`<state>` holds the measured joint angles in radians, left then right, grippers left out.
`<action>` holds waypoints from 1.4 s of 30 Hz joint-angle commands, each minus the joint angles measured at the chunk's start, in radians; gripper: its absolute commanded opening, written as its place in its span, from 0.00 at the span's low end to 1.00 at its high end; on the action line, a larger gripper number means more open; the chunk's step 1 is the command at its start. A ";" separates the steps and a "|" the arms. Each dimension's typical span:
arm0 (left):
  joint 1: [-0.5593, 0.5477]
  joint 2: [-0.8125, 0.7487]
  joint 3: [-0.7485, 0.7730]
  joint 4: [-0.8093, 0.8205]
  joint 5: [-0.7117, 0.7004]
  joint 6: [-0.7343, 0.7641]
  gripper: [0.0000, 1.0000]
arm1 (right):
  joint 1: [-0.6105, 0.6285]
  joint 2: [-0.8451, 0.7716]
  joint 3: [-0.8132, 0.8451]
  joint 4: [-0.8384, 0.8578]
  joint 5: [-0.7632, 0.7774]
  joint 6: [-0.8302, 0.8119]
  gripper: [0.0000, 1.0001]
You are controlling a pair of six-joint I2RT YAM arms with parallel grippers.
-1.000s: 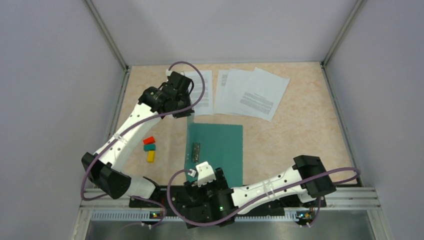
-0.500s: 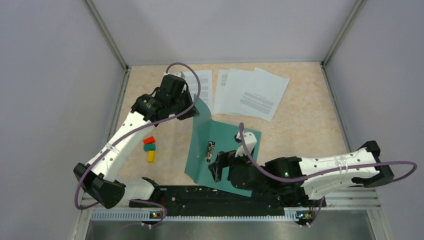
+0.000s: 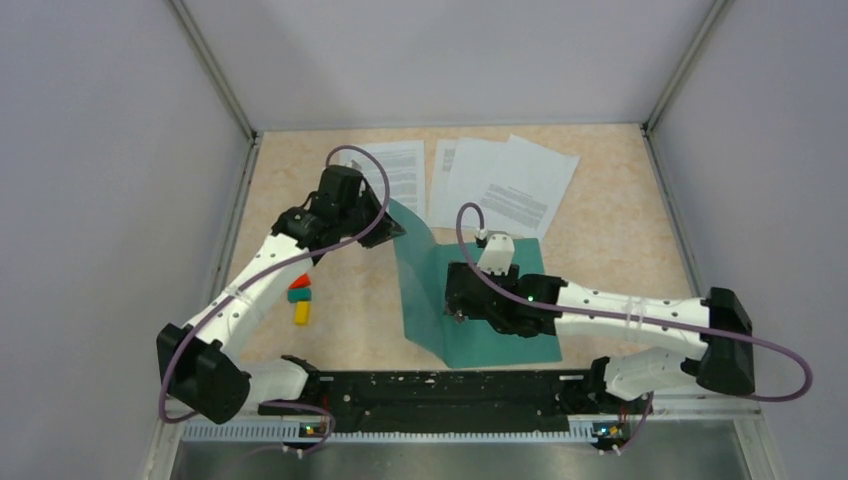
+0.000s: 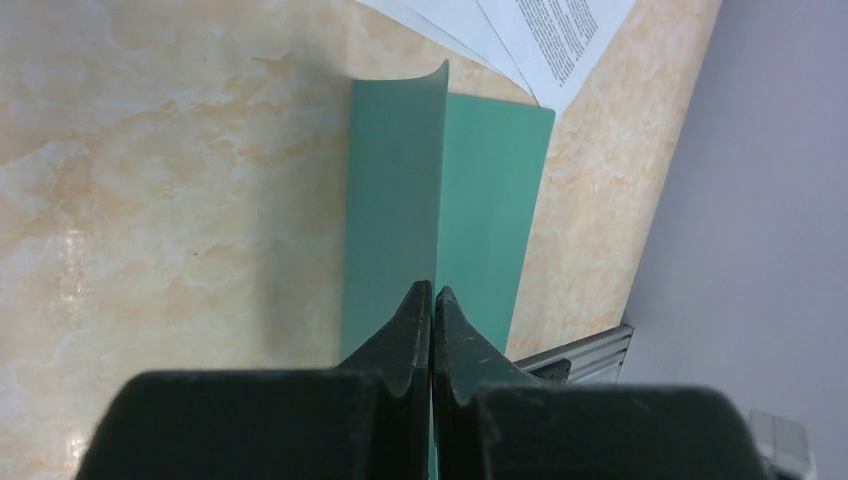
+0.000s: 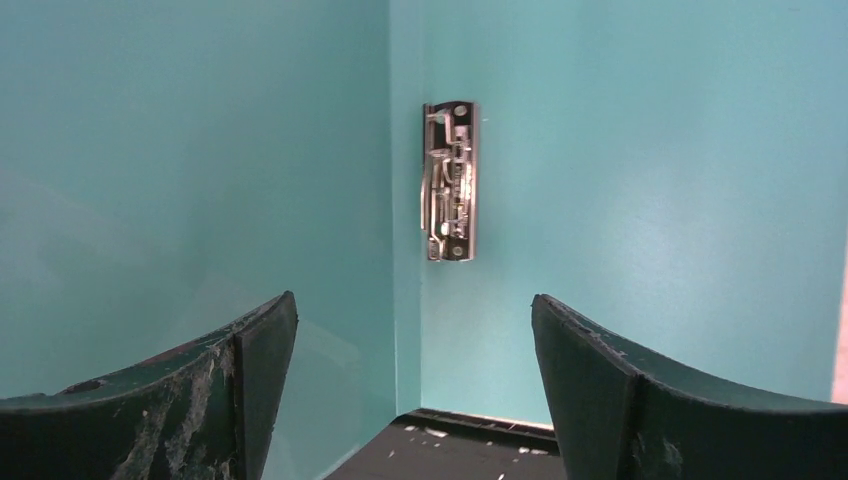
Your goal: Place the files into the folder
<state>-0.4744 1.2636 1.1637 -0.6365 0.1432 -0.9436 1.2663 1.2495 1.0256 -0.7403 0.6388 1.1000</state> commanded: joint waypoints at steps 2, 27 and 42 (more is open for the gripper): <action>0.049 -0.056 -0.066 0.083 0.106 0.102 0.02 | -0.051 0.104 -0.020 0.090 -0.051 -0.080 0.84; 0.089 -0.151 0.025 -0.192 -0.183 0.348 0.64 | -0.133 0.306 -0.056 0.264 -0.166 -0.194 0.94; -0.014 0.246 0.014 0.138 -0.132 0.224 0.63 | -0.560 0.155 -0.127 0.410 -0.359 -0.362 0.81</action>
<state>-0.5026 1.3891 1.0206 -0.6247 0.0174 -0.7094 0.8169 1.4525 0.8715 -0.4095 0.3191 0.8139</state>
